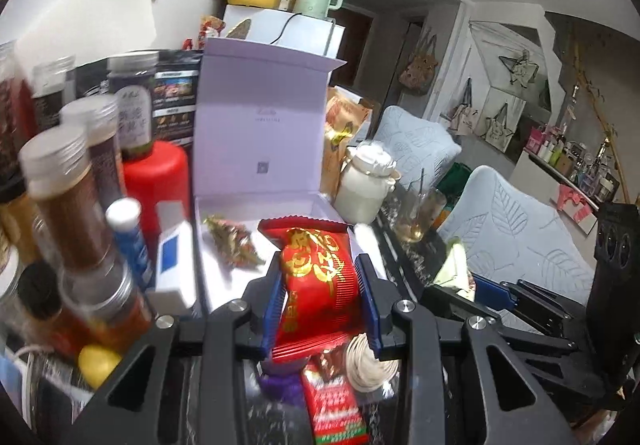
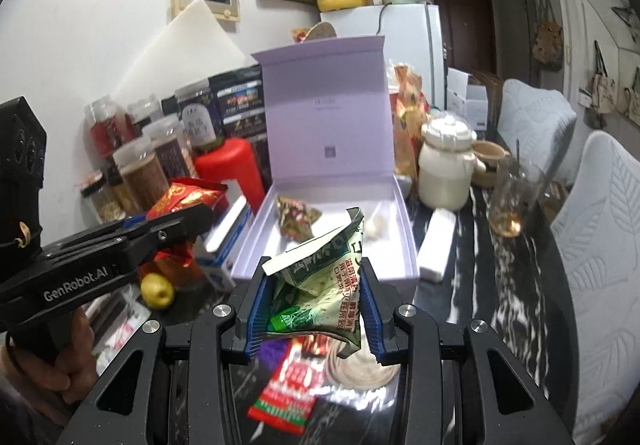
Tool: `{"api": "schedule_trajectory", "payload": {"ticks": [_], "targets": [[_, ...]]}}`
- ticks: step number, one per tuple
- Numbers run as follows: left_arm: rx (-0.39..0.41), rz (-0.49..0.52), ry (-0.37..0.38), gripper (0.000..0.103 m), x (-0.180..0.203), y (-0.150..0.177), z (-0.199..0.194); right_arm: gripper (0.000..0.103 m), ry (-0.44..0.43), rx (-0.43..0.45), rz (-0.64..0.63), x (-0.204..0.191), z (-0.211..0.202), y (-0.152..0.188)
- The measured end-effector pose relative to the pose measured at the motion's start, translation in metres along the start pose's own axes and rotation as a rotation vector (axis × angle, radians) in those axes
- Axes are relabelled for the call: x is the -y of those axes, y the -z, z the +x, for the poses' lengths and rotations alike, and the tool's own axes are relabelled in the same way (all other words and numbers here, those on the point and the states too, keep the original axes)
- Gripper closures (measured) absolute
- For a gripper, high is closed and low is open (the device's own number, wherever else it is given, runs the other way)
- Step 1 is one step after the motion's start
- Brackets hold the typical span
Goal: Organize soft objects
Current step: 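Lift both held packets and carry them over the lavender box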
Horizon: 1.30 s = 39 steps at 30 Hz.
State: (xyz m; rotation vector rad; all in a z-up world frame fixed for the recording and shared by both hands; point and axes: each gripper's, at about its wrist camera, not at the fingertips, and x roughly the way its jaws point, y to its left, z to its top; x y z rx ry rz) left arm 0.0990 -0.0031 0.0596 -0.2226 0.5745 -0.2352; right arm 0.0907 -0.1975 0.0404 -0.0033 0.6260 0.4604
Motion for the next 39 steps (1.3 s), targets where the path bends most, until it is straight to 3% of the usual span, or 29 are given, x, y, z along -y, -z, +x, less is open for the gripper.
{"api": "schedule_trajectory", "payload": {"ticks": [17, 25, 33, 39], "targets": [[0.007, 0.034, 0.000, 0.070, 0.004, -0.057, 0.077, 0.063, -0.011, 0.023, -0.044, 0.036, 0.052, -0.061], [0.023, 0.047, -0.069, 0.070, -0.007, -0.075, 0.105, 0.063, -0.027, 0.015, -0.028, 0.052, 0.089, -0.084], [-0.026, 0.002, -0.111, 0.070, -0.038, -0.073, 0.148, 0.063, -0.023, -0.003, -0.015, 0.066, 0.136, -0.098], [-0.120, 0.018, -0.130, 0.070, -0.053, -0.064, 0.188, 0.063, -0.019, -0.051, -0.026, 0.072, 0.175, -0.099]]}}
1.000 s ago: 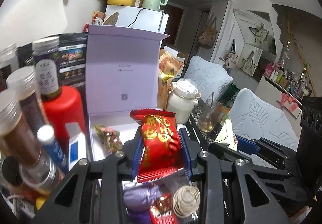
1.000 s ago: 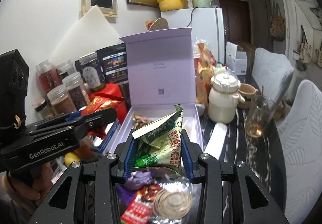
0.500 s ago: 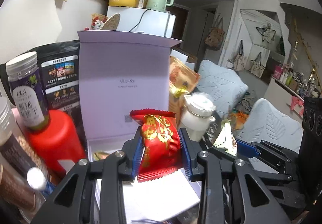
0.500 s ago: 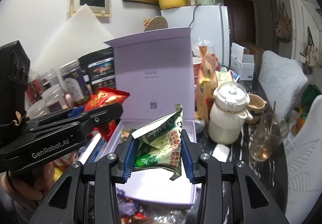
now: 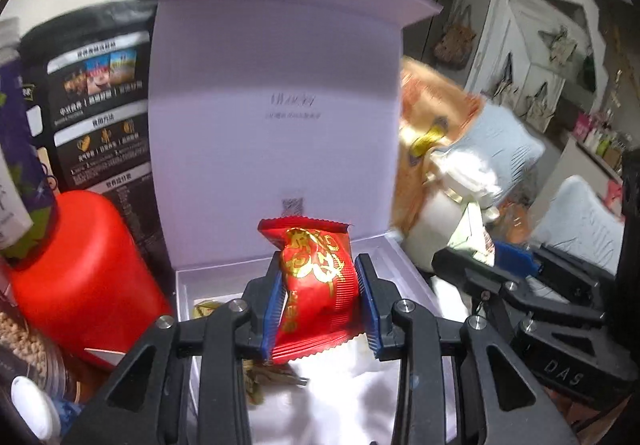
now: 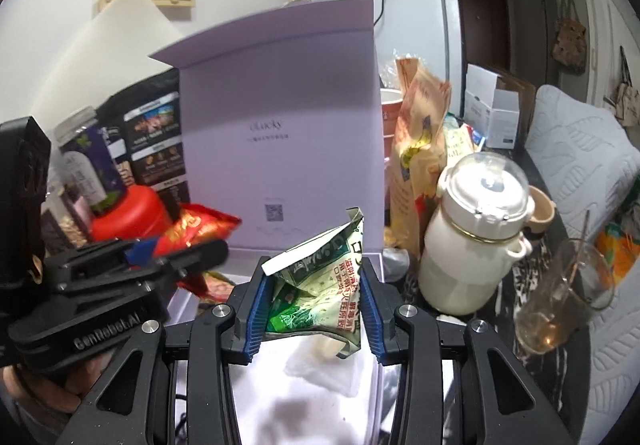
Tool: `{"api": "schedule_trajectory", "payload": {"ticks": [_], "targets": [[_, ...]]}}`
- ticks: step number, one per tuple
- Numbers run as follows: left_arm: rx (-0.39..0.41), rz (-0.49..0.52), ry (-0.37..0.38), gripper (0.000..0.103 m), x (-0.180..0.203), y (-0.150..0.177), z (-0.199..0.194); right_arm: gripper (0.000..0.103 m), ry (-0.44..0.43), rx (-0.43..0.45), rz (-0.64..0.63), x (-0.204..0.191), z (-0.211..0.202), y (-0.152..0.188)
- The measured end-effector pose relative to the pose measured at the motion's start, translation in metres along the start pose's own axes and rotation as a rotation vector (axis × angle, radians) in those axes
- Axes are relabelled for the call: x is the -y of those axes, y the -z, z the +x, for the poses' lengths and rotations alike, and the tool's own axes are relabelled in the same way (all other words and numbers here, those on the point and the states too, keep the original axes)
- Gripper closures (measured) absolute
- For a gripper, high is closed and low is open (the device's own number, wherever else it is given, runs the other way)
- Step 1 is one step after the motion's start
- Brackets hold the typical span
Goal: Organize soft objects
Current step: 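Lift both held packets and carry them over the lavender box, then open both grippers to drop the packets into the lavender box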
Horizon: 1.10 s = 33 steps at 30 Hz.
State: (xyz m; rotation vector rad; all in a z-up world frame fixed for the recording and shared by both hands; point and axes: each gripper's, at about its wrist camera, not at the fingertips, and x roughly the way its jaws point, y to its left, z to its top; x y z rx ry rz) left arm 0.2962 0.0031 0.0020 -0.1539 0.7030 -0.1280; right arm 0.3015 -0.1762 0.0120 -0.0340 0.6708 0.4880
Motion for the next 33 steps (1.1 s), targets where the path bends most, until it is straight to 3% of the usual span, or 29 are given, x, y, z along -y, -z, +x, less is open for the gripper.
{"api": "schedule_trajectory", "payload": {"ticks": [7, 17, 21, 33], "targets": [[-0.091, -0.015, -0.015, 0.070, -0.007, 0.012, 0.030, 0.062, 0.007, -0.067, -0.004, 0.008, 0.030, 0.007], [-0.159, 0.013, -0.070, 0.069, -0.003, 0.020, 0.051, 0.061, 0.002, -0.133, -0.003, 0.010, 0.054, 0.020], [-0.186, -0.014, -0.048, 0.069, -0.005, 0.019, 0.054, 0.046, 0.001, -0.131, 0.009, 0.012, 0.053, 0.020], [-0.198, 0.020, -0.068, 0.069, 0.006, 0.019, 0.040, 0.042, 0.042, -0.095, 0.022, 0.019, 0.036, 0.019]]}}
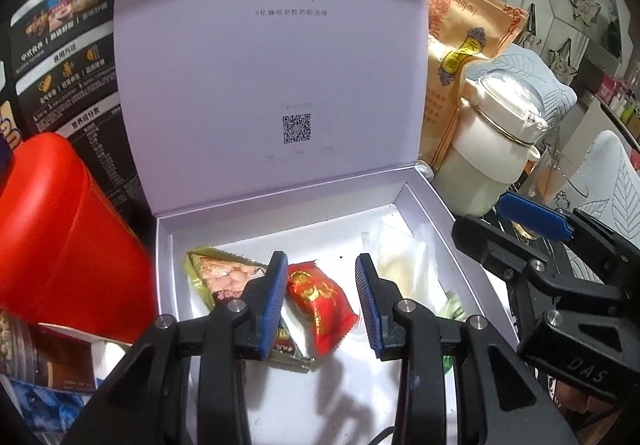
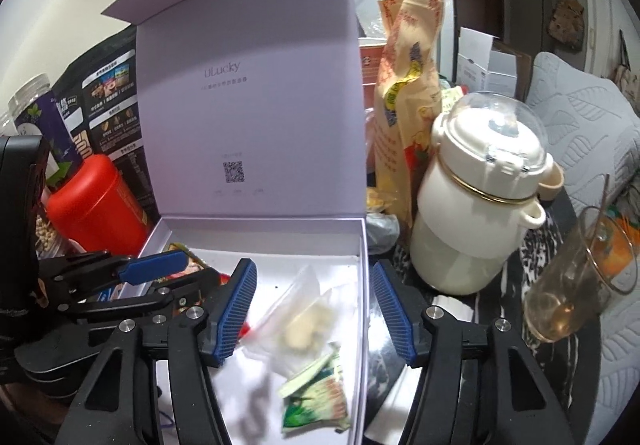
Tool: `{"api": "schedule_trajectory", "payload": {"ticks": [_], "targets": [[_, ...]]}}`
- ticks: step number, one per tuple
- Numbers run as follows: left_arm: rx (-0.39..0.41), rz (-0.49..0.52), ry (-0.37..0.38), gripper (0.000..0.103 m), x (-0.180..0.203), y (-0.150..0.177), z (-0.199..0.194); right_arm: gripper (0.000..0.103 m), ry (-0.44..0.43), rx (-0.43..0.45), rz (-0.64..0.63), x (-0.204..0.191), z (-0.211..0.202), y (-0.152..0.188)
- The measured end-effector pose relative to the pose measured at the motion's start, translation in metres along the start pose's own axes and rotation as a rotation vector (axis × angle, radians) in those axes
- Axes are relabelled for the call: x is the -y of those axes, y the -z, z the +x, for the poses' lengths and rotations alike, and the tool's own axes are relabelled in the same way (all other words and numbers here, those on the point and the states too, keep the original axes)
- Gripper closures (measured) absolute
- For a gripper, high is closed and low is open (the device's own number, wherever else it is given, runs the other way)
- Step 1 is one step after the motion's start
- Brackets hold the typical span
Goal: Organize soft objects
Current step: 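Open both grippers to drop the packets into the lavender box, then withdraw both grippers from the box back toward the remaining items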
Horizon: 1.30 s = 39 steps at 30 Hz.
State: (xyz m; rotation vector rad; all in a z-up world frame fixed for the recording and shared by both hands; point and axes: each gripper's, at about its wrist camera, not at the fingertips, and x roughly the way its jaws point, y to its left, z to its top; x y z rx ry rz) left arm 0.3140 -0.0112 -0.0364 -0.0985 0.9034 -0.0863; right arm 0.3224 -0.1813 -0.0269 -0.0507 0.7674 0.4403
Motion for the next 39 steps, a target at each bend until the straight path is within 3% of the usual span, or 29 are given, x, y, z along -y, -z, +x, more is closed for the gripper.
{"api": "schedule_trajectory", "payload": {"ticks": [11, 18, 39], "targets": [[0.062, 0.021, -0.008, 0.069, 0.009, 0.003, -0.040, 0.042, 0.019, 0.031, 0.021, -0.001, -0.031, -0.007], [0.117, 0.021, 0.019, 0.069, 0.009, 0.005, -0.078, 0.042, 0.026, 0.080, 0.003, -0.016, -0.067, -0.014], [0.288, 0.041, -0.008, 0.069, 0.017, 0.037, -0.192, 0.042, 0.023, 0.219, -0.043, -0.069, -0.171, -0.006]]}}
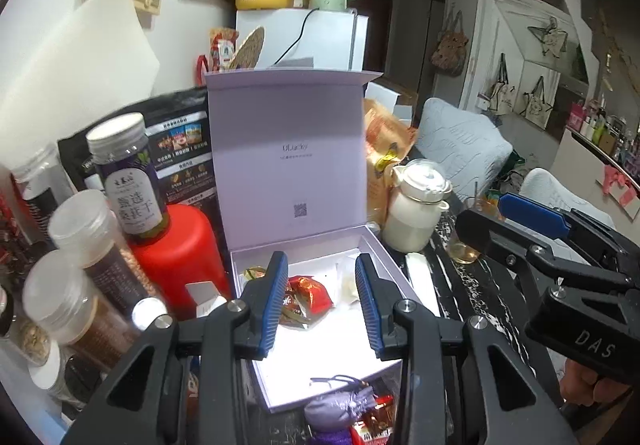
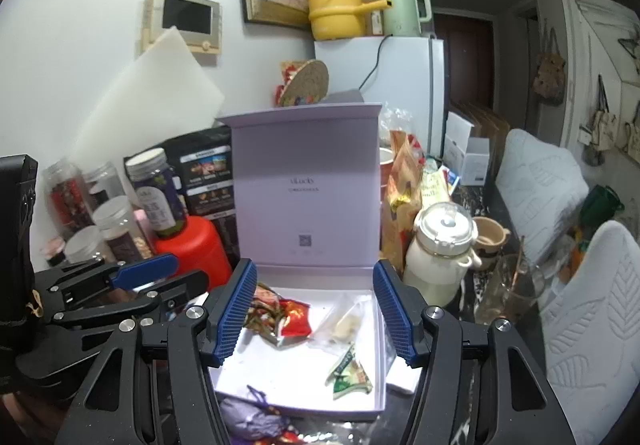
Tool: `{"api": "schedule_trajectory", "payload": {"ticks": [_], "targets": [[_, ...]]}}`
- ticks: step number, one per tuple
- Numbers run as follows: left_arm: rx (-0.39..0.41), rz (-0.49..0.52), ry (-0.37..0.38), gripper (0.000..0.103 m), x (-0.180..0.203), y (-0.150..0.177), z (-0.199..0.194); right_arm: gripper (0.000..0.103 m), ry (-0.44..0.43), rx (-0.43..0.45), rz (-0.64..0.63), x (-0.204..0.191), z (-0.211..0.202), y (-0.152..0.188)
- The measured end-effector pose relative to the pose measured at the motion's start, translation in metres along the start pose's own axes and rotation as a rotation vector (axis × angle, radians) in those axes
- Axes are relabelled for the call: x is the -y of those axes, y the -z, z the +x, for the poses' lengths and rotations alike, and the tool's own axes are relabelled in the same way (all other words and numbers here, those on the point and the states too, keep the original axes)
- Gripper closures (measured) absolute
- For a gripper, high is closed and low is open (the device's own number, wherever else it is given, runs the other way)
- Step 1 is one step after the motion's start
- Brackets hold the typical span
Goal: Organize soft objects
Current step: 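Withdraw both grippers from the box back toward the remaining items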
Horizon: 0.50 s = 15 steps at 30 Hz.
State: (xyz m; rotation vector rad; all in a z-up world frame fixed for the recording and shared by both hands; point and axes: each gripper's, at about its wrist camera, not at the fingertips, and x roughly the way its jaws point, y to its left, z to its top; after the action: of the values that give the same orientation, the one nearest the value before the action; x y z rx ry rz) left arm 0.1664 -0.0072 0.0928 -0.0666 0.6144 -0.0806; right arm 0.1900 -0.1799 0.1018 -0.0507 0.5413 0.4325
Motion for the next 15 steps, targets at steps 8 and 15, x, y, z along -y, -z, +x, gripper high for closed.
{"api": "schedule_trajectory", "payload": {"ticks": [8, 15], "targets": [[0.044, 0.007, -0.013, 0.069, 0.007, 0.018, -0.035, 0.042, 0.013, 0.029, 0.004, -0.010, -0.042, 0.014], [0.048, -0.006, -0.015, 0.069, 0.005, 0.042, -0.055, 0.040, 0.022, 0.039, 0.021, -0.017, -0.068, 0.033]]}}
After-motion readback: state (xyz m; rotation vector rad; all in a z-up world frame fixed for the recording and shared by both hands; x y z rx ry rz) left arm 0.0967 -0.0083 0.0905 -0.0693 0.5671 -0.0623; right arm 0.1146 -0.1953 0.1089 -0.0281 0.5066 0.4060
